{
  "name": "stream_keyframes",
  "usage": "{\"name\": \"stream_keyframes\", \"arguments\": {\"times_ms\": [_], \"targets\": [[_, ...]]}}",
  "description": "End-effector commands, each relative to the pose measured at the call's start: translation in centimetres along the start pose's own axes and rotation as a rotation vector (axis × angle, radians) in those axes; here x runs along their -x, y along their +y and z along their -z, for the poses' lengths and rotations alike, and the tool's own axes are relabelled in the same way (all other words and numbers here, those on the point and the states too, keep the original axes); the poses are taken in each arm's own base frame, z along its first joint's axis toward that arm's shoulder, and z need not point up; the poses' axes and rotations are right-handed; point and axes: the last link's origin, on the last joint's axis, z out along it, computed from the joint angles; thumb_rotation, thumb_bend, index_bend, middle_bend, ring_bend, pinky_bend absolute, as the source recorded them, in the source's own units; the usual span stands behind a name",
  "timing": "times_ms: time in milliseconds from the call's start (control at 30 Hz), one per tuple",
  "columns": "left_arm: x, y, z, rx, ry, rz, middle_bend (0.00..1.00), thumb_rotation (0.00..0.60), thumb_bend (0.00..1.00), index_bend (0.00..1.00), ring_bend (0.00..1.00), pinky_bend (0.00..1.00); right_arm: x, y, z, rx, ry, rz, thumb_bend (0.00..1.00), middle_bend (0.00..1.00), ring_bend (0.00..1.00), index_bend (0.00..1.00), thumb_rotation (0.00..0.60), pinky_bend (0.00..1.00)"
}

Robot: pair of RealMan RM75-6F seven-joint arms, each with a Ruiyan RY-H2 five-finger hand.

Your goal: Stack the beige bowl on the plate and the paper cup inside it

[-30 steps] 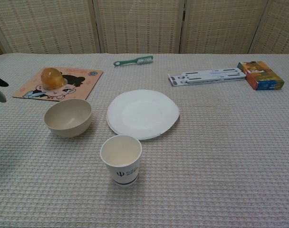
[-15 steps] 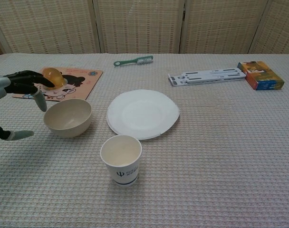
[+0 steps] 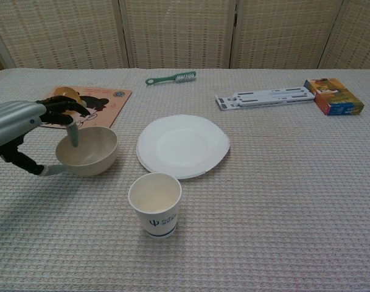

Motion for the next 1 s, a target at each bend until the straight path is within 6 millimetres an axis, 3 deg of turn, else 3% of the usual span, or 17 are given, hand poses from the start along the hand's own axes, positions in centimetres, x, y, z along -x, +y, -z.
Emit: {"name": "stream_keyframes", "arguments": {"times_ms": [33,767,1000], "targets": [[0.3,0.0,-0.2,0.001,-0.006,0.000,0.16,0.600,0.26,0.49,0.00,0.16,-0.1,0.2,0.0,0.003,0.002,-0.003,0.23,0.00,0.00,0.00,0.600,0.00],[2.4,-0.6,-2.2,-0.002,-0.064,-0.008,0.16,0.600,0.26,0.59,0.00,0.16,-0.8,1.0,-0.2,0.029,0.030,-0.029,0.23,0.00,0.00,0.00,0.600,0.00],[2.4,-0.7,-2.2,-0.001,-0.055,-0.006,0.18,0.600,0.34,0.63,0.00,0.16,-0.8,1.0,-0.4,0.030,0.029,-0.028,0.23,0.00,0.00,0.00,0.600,0.00]]}}
